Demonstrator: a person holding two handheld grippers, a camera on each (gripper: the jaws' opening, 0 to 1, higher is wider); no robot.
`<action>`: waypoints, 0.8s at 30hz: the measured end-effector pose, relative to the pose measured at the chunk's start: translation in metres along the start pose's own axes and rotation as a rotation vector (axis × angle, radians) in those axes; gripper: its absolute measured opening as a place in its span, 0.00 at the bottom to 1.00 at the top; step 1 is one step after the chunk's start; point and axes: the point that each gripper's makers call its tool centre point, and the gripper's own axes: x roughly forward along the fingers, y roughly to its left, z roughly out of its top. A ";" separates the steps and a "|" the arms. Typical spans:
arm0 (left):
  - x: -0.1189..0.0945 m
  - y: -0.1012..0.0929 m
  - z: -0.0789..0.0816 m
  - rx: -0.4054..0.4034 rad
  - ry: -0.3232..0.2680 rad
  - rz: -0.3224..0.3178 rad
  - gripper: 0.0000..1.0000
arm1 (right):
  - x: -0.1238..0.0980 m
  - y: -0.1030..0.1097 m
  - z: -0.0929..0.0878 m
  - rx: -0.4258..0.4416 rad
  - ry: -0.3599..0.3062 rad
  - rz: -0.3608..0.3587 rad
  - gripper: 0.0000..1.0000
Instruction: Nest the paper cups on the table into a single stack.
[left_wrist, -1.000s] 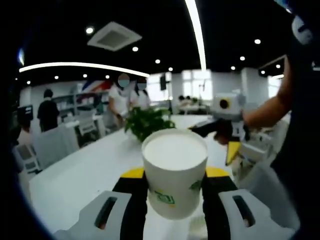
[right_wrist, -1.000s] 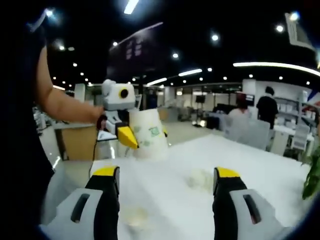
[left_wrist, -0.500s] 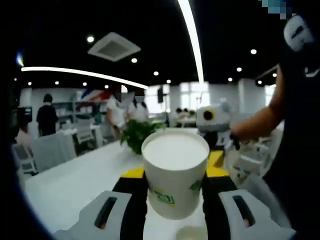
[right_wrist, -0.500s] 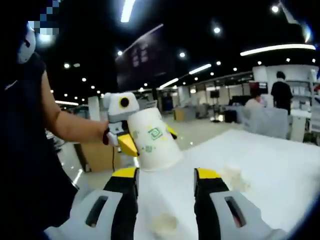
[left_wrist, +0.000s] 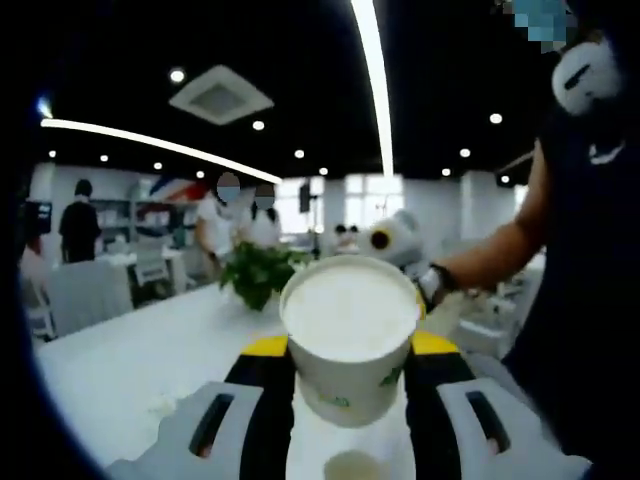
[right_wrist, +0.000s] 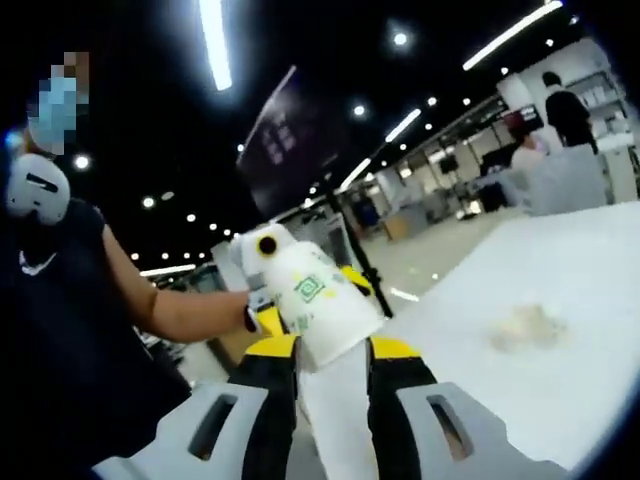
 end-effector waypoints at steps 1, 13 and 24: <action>-0.001 -0.001 -0.001 0.000 0.006 -0.003 0.42 | 0.000 0.001 0.000 0.009 0.000 0.006 0.21; -0.005 0.003 -0.002 0.004 0.009 0.007 0.48 | 0.001 0.029 0.009 0.141 -0.019 0.169 0.00; -0.008 0.013 -0.004 -0.046 0.037 0.069 0.74 | 0.004 0.037 0.015 0.061 0.021 0.158 0.00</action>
